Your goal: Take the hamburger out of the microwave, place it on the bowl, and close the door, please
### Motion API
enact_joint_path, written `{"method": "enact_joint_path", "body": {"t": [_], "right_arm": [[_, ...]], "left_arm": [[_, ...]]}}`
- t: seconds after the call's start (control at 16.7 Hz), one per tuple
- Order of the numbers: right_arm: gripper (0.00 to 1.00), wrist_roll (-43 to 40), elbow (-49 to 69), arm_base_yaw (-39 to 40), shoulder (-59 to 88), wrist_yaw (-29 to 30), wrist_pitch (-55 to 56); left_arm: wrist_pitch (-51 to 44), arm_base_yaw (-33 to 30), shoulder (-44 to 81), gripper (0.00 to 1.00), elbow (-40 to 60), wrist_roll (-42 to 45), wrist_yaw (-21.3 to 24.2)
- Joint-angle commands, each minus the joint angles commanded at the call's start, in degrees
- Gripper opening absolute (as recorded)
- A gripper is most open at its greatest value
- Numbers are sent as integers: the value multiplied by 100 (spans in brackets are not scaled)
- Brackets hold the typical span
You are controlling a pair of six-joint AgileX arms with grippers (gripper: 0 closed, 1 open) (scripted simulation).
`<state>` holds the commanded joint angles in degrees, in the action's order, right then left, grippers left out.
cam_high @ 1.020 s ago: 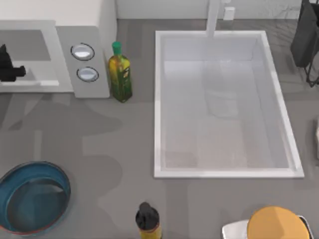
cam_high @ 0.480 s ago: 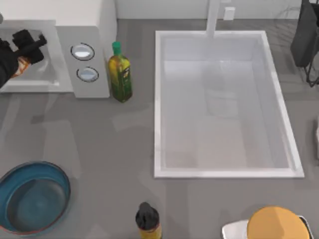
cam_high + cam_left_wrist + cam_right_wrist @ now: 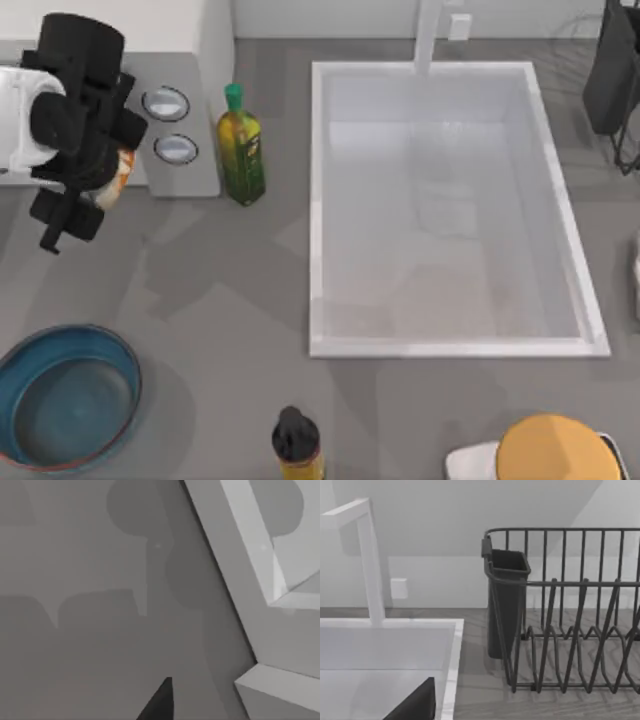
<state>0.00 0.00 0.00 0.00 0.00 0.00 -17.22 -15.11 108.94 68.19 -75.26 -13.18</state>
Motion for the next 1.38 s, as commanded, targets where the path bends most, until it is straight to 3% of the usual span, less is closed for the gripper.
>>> {"method": "enact_joint_path", "body": {"t": [0.42,0.72,1.02,1.38], "right_arm": [[100,0,0,0,0,0,0],[100,0,0,0,0,0,0],[100,0,0,0,0,0,0],[100,0,0,0,0,0,0]], "left_arm": [[-4302,-1347,869,0,779,-4843,-1424],[-6643,-2065,1776,0,776,-7459,-2214],[-7825,-2436,2401,0,651,-8701,-2633],[-7859,-2432,2410,0,690,-8768,-2698]]}}
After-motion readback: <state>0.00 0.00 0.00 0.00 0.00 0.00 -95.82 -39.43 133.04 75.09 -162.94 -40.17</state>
